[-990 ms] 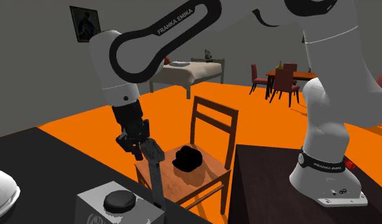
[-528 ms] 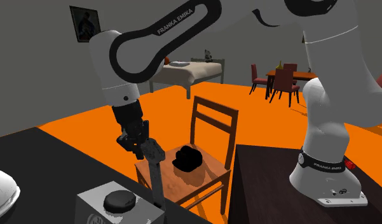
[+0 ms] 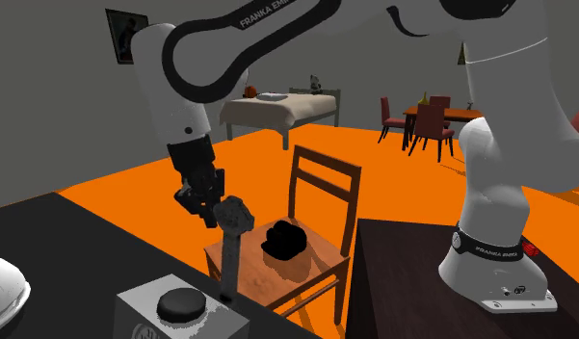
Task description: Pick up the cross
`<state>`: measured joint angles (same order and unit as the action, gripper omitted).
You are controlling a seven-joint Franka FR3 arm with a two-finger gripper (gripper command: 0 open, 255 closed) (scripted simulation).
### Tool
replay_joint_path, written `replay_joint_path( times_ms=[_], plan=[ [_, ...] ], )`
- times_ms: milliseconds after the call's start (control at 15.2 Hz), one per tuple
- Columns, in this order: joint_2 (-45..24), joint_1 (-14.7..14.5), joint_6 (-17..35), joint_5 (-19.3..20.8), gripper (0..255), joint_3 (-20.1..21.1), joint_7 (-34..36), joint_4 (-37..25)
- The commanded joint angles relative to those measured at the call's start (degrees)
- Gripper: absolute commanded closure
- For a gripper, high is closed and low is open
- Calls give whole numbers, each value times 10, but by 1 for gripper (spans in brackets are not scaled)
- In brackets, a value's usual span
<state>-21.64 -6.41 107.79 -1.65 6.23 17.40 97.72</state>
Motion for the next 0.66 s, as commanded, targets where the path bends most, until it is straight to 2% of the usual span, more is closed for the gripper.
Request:
replay_joint_path(
  times_ms=[0, 594],
  plan=[
    [5, 0, -13, 0, 255, 0, 0, -8],
    [22, 1, -61, -2, 255, 1, 2, -40]
  ],
)
